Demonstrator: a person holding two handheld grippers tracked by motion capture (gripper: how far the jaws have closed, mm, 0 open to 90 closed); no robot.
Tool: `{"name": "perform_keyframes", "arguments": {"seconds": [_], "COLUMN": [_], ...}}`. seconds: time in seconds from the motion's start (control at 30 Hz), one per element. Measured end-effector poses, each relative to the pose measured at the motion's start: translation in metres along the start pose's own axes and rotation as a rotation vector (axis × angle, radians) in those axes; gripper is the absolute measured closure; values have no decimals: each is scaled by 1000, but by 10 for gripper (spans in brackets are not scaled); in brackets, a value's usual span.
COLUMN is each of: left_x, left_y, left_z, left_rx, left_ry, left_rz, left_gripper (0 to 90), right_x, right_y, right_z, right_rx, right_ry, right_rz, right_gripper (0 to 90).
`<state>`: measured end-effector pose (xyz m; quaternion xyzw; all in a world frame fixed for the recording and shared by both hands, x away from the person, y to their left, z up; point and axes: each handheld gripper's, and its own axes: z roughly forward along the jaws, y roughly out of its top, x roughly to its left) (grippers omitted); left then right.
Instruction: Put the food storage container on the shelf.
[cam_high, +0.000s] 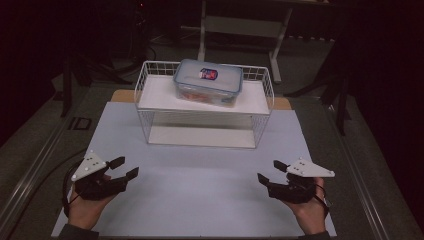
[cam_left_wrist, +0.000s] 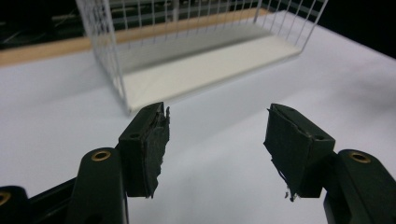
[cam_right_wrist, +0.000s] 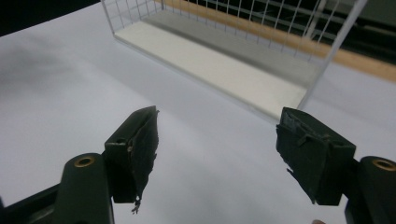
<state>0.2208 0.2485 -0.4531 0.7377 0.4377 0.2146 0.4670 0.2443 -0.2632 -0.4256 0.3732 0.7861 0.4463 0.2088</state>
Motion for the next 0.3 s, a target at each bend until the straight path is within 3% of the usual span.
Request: {"name": "perform_keyframes", "arguments": {"seconds": [0.1,0.3], "left_x": [1,3], "left_y": [-3,-7], "left_z": [1,2], "left_rx": [5,-2], "left_ry": [15,31], "left_rz": [4,5], "left_gripper": [385,381], "right_x": [-2,-1], "right_y": [-11,-14], "right_z": [2,1], "right_rx": [-6,-14], "right_ry": [-5,-11], "right_rz": [17,-7], "right_gripper": [290,287]}}
